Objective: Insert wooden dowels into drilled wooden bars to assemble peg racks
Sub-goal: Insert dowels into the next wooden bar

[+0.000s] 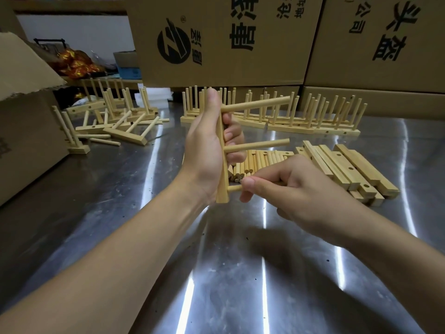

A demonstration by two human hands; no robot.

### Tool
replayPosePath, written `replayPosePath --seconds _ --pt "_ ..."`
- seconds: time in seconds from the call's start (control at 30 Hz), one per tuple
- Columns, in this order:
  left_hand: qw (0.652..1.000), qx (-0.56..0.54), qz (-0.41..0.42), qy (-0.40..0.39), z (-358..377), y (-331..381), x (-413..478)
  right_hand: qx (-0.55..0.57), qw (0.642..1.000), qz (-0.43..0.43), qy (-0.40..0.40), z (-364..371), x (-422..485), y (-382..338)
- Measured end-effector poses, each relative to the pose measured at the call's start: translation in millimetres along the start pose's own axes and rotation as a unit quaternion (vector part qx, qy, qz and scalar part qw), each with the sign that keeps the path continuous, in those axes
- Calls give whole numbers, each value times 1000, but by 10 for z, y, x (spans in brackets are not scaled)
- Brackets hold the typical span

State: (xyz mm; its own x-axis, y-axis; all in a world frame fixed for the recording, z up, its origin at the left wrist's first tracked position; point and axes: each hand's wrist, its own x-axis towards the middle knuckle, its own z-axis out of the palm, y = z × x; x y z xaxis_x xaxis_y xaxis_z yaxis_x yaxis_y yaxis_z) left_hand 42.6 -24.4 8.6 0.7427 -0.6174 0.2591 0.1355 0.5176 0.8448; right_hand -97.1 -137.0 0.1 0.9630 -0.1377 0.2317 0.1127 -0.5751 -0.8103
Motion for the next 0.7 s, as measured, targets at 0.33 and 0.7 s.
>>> replayPosePath --seconds 0.33,0.7 --pt "997 72 4 31 -10 -86 16 39 996 65 -44 8 33 87" --pt "991 70 -86 71 -91 -27 104 -345 933 -99 17 72 16 113"
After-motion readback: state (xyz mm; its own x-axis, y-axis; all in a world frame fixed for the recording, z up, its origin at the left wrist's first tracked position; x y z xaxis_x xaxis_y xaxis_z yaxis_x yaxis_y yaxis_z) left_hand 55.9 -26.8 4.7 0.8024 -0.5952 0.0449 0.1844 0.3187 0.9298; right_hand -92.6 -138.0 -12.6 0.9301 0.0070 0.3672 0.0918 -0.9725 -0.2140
